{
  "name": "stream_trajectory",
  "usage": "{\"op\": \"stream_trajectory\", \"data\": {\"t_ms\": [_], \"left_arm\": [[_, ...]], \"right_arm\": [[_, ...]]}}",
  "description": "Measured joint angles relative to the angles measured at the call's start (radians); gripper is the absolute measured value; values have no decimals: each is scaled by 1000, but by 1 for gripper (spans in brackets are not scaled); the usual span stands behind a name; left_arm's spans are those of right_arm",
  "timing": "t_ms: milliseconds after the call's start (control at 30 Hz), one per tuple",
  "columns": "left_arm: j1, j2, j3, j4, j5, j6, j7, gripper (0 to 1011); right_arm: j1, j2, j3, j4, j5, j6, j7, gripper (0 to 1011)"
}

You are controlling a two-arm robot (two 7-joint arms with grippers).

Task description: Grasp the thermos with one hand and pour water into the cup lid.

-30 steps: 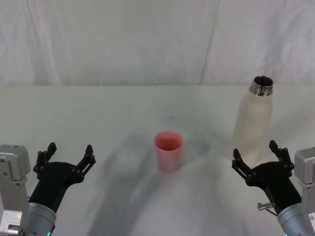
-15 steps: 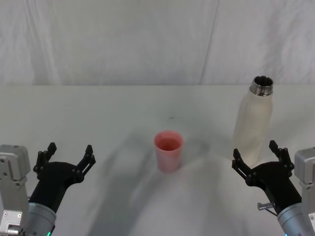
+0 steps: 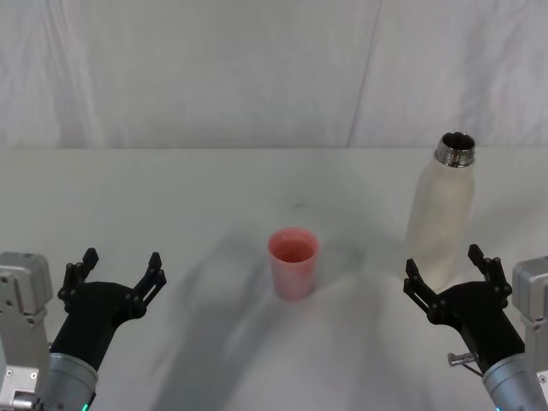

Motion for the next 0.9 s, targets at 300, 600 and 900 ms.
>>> {"op": "stream_trajectory", "data": {"t_ms": [300, 600, 900], "left_arm": [[0, 0, 0, 0, 0, 0, 0, 1001], [0, 0, 0, 0, 0, 0, 0, 1001], [0, 0, 0, 0, 0, 0, 0, 1001]], "right_arm": [[0, 0, 0, 0, 0, 0, 0, 1001], [2, -5, 6, 2, 3, -3, 6, 1001], [46, -52, 64, 66, 70, -25, 71, 1001]]}}
